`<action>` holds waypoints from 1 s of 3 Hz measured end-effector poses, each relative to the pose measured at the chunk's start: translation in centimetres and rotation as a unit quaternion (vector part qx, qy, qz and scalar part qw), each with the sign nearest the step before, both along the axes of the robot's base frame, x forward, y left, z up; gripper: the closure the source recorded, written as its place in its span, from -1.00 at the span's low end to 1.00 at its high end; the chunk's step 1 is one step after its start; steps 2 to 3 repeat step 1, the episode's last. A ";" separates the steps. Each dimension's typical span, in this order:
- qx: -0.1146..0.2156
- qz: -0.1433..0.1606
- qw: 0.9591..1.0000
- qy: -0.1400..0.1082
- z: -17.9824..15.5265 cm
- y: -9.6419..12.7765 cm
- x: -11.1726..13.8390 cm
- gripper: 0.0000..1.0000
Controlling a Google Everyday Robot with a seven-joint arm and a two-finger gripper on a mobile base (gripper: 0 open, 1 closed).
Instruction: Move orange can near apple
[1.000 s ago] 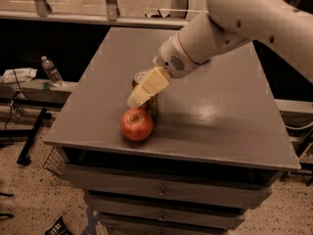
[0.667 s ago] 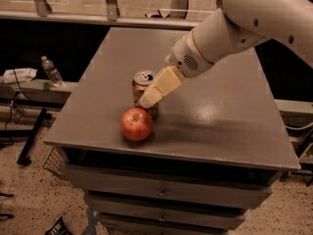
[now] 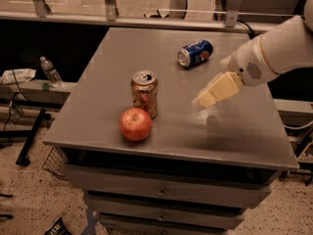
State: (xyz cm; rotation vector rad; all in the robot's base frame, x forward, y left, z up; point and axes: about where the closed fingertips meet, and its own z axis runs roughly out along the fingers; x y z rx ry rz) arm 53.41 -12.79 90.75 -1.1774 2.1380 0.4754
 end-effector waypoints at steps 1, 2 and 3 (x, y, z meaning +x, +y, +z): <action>0.013 -0.059 0.998 0.004 -0.4 -6.5 -0.6 -1.00; 0.013 -0.059 0.998 0.004 -0.4 -6.5 -0.6 -1.00; 0.013 -0.059 0.998 0.004 -0.4 -6.5 -0.6 -1.00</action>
Offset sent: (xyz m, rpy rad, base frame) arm 0.0000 0.0000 0.0000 0.0000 0.0000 0.0000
